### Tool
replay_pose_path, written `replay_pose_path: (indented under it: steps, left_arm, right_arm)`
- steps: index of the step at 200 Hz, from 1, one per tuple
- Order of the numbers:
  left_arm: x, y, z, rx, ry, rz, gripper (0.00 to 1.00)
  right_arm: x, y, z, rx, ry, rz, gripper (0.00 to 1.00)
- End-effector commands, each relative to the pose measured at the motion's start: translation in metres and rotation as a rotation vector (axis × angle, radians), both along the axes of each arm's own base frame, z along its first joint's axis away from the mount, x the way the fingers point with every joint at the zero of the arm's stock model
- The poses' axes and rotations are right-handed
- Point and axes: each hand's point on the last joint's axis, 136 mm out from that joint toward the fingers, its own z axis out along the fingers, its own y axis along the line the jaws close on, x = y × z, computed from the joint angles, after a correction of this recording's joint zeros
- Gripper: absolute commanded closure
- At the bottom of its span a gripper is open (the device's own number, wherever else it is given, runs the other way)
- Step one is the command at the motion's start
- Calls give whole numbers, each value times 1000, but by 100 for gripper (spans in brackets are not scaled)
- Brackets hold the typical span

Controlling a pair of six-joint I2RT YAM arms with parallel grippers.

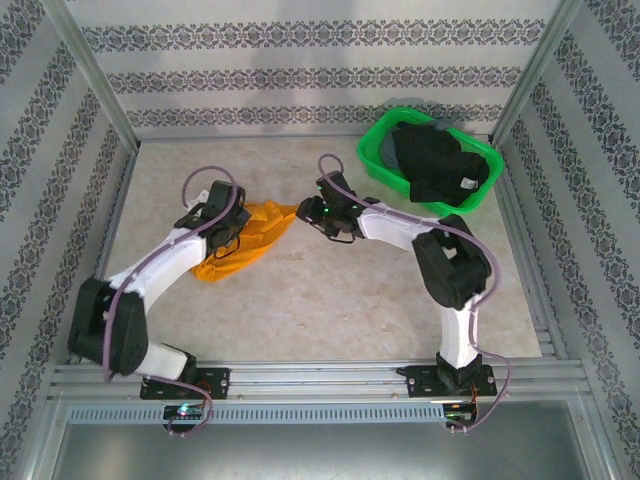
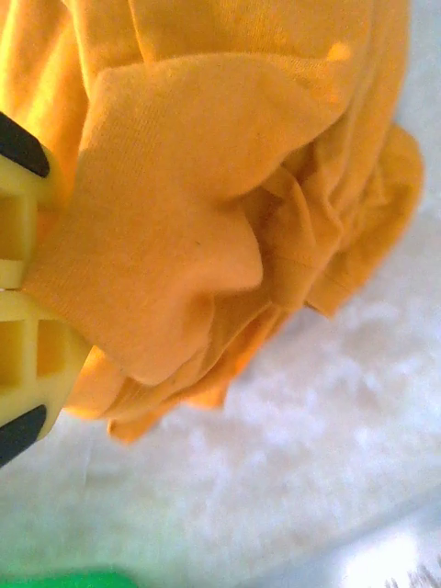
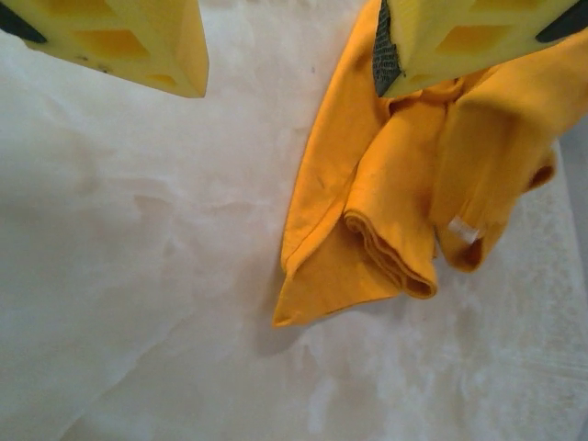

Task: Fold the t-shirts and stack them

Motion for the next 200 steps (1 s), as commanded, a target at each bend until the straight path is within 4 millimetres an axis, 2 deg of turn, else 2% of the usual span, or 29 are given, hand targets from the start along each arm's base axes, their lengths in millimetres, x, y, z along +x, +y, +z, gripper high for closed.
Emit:
replay_pose_path:
  steps: [1,26,53,73,101,120,130,140,143,155,163,181,200]
  left_arm:
    - [-15,8,0,-39,-22,0,100]
    - [-29,23,9,-69,-76,45,100]
    - [-27,34,40,-94,-170,47,100]
    - [-26,36,63,-99,-224,35,100]
    - [-28,36,86,-94,-261,12,100]
    - [-32,40,99,-72,-279,5,100]
    - [-35,43,105,-63,-289,10,100]
    - [-37,46,113,-56,-304,12,100]
    - [-37,48,114,-54,-306,15,100]
    - [-39,54,122,-50,-319,25,100]
    - [-39,58,127,-50,-329,32,100]
    - [-36,69,140,-60,-363,52,100]
    - [-24,81,155,-80,-413,71,100]
  right_arm:
    - [30,29,14,69,-55,-50,49]
    - [32,45,-11,52,34,-96,50]
    - [23,52,-35,11,105,-137,52]
    - [22,61,-45,12,134,-150,52]
    - [28,78,-54,22,142,-138,54]
    - [32,89,-60,23,154,-129,66]
    - [35,89,-61,17,160,-139,77]
    - [40,85,-60,11,151,-156,93]
    - [41,84,-58,9,147,-162,100]
    - [48,73,-44,-6,103,-185,100]
    - [53,63,-27,-9,58,-194,100]
    - [64,32,18,-25,-40,-219,100]
    - [71,-5,68,-19,-130,-240,100]
